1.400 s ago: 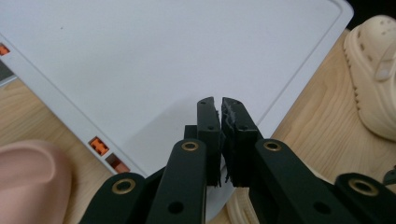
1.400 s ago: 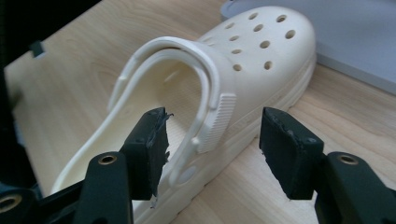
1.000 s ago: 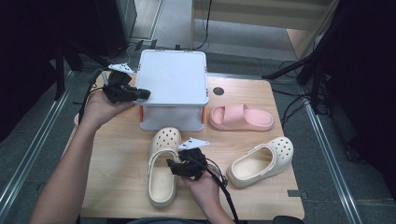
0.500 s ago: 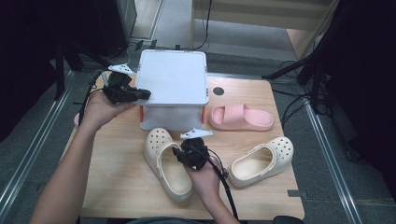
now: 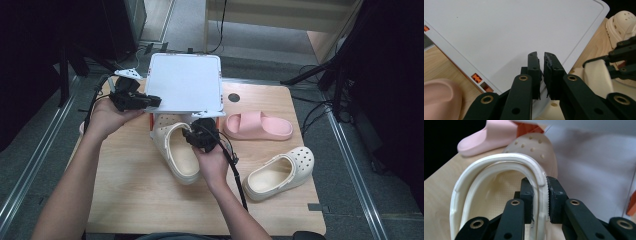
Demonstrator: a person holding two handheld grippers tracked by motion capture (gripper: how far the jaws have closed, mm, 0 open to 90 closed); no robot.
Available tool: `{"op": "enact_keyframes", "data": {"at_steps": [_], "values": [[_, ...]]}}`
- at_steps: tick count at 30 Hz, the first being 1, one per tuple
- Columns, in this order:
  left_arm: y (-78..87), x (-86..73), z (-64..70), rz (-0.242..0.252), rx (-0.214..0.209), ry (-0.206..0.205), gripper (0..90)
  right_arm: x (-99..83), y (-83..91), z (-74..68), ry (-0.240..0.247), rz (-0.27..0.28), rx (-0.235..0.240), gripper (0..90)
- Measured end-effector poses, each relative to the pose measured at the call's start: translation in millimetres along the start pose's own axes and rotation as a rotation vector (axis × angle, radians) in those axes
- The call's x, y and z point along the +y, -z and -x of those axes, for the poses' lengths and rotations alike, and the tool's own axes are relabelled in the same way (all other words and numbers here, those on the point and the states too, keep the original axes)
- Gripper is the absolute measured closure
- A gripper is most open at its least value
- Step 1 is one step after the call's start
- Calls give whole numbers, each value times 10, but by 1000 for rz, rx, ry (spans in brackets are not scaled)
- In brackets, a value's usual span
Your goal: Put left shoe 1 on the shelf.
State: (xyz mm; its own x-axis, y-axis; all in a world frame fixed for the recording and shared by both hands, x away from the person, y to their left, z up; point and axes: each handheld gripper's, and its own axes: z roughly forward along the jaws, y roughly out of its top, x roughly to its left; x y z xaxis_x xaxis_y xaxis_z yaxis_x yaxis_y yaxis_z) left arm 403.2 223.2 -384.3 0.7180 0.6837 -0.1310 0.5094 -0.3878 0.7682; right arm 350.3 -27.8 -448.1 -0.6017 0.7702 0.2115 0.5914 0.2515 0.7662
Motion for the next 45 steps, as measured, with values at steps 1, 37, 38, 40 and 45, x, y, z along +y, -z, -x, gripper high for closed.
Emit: {"op": "enact_keyframes", "data": {"at_steps": [1,37,38,40,45], "values": [[-1,0,3,1,1,-2,829,27,-44,11,-4,-2,-14,782],[29,-21,-39,2,-6,9,813,-304,292,-43,20,-13,126,722],[29,-21,-39,2,-5,10,813,-371,343,-90,45,-21,161,766],[28,-22,-38,2,-7,10,813,-431,363,-121,61,-30,216,800],[30,-26,-49,4,-11,18,813,-631,378,-240,132,-59,248,882]]}}
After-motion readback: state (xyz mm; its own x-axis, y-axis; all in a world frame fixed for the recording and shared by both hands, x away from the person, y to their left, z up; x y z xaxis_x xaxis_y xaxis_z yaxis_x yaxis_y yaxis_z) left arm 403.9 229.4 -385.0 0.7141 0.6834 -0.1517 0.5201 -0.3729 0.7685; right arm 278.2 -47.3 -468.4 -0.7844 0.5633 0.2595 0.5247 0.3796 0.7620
